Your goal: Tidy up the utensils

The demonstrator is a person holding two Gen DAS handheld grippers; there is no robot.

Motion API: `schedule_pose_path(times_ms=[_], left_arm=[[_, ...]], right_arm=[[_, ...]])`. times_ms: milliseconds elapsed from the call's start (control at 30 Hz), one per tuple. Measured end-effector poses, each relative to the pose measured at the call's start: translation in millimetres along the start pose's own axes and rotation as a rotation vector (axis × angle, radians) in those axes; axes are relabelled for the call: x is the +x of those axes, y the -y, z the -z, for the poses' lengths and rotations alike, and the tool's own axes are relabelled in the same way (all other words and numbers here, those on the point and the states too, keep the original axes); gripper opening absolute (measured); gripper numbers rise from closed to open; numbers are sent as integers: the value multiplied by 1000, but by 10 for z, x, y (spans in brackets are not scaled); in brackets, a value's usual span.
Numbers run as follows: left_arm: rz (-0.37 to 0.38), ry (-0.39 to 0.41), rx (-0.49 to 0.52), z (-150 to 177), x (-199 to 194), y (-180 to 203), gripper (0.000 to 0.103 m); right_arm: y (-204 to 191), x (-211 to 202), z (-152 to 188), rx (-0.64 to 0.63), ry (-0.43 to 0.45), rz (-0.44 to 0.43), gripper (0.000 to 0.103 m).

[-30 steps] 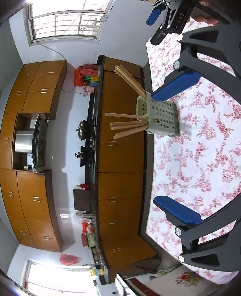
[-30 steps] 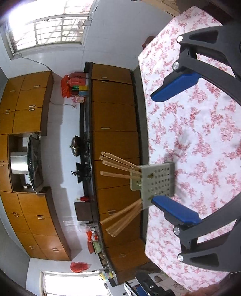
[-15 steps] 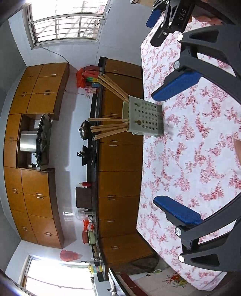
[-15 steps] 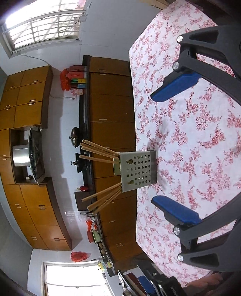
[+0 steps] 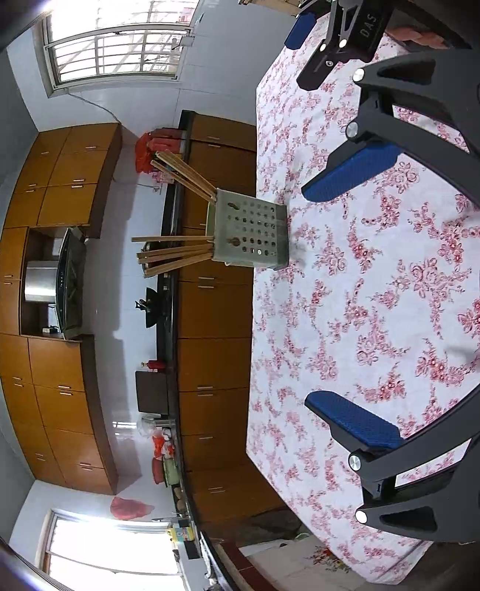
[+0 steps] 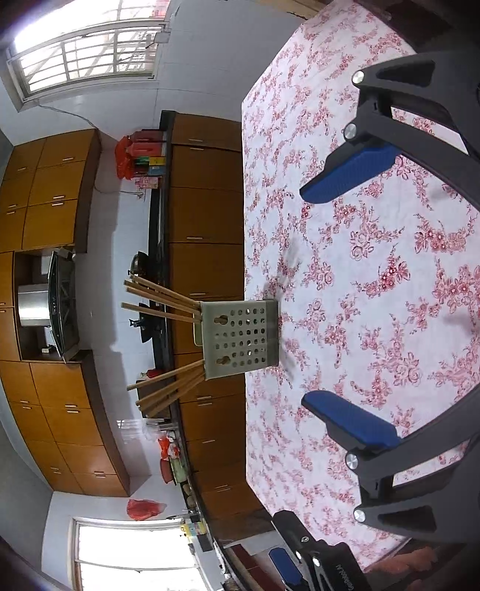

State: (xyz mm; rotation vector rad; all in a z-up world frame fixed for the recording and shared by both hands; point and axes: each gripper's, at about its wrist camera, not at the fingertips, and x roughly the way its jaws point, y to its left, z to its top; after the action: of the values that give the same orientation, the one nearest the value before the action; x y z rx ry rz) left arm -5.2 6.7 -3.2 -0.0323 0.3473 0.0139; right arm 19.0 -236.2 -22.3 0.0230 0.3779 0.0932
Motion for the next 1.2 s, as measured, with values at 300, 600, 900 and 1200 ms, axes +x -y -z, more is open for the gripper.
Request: schedule_pose_path(times_ms=[300, 600, 900, 1200], left_arm=[[3, -6, -21, 10, 4, -30, 101], [2, -5, -23, 9, 7, -33, 101], [2, -6, -20, 10, 8, -27, 101], [2, -7, -20, 10, 9, -22, 101]], right_arm=[[23, -6, -4, 14, 5, 2, 99], [19, 4, -13, 14, 5, 2, 99], [18, 2, -8, 13, 4, 1, 99], [17, 10, 9, 17, -1, -2, 99]])
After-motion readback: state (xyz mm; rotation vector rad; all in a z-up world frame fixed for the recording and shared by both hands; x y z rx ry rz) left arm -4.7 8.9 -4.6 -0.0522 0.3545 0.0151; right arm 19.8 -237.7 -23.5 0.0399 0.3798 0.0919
